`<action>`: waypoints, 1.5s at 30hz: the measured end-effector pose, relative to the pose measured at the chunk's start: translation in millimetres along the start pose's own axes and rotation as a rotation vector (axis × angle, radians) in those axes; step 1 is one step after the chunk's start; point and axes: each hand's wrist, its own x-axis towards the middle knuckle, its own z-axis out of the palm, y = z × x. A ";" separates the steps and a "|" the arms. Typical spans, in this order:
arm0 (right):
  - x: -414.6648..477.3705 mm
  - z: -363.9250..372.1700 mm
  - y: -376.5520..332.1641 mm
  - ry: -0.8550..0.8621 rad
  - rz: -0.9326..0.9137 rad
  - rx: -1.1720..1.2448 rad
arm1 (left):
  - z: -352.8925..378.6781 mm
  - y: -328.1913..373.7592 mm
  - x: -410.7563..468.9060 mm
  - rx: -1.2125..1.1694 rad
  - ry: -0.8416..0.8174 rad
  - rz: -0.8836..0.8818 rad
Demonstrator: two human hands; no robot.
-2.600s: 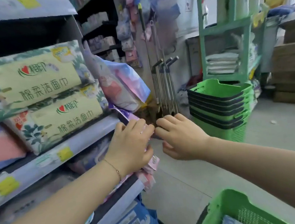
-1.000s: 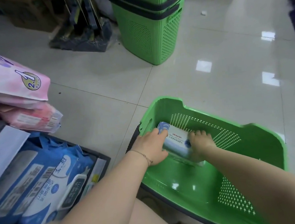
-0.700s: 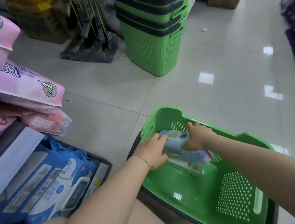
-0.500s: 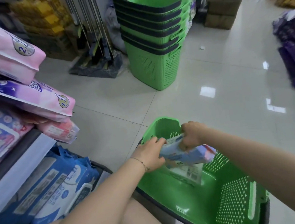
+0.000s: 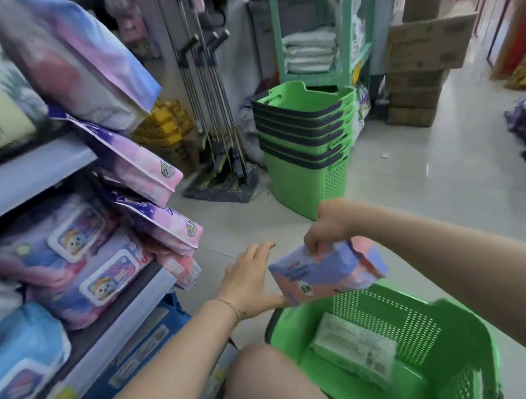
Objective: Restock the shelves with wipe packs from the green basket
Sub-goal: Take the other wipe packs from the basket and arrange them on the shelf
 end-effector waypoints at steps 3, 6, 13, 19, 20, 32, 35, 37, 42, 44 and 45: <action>-22.1 -20.3 -38.9 0.018 -0.064 -0.031 | -14.7 14.0 -18.4 -0.064 0.142 0.043; -39.5 -35.1 -76.7 0.071 -0.142 -0.049 | -27.3 23.7 -37.1 -0.124 0.260 0.039; -75.0 -82.0 -139.7 0.343 -0.358 0.023 | -51.0 25.4 -76.1 -0.626 0.492 -0.035; -90.2 -82.4 -174.3 0.420 -0.651 0.150 | -71.8 31.0 -86.7 -0.911 0.709 -0.107; -91.3 -81.3 -177.6 0.462 -0.718 0.163 | -76.5 30.4 -87.1 -0.960 0.760 -0.122; -114.7 -73.1 -166.4 0.918 -1.144 -0.144 | -165.9 35.3 -113.4 -1.598 1.102 -0.269; -115.5 -66.3 -167.6 1.031 -1.134 -0.403 | -189.1 31.8 -121.6 -1.701 1.135 -0.314; -118.1 -63.0 -171.4 1.106 -1.124 -0.507 | -203.3 31.6 -130.7 -1.705 1.148 -0.344; -126.4 -52.9 -192.7 1.193 -1.004 -0.696 | -225.4 31.7 -151.9 -1.696 1.176 -0.374; -125.5 -51.8 -203.3 1.280 -0.997 -0.696 | -233.8 28.7 -160.7 -1.680 1.140 -0.362; -125.5 -53.8 -209.0 1.315 -1.009 -0.684 | -237.9 27.9 -165.9 -1.660 1.138 -0.355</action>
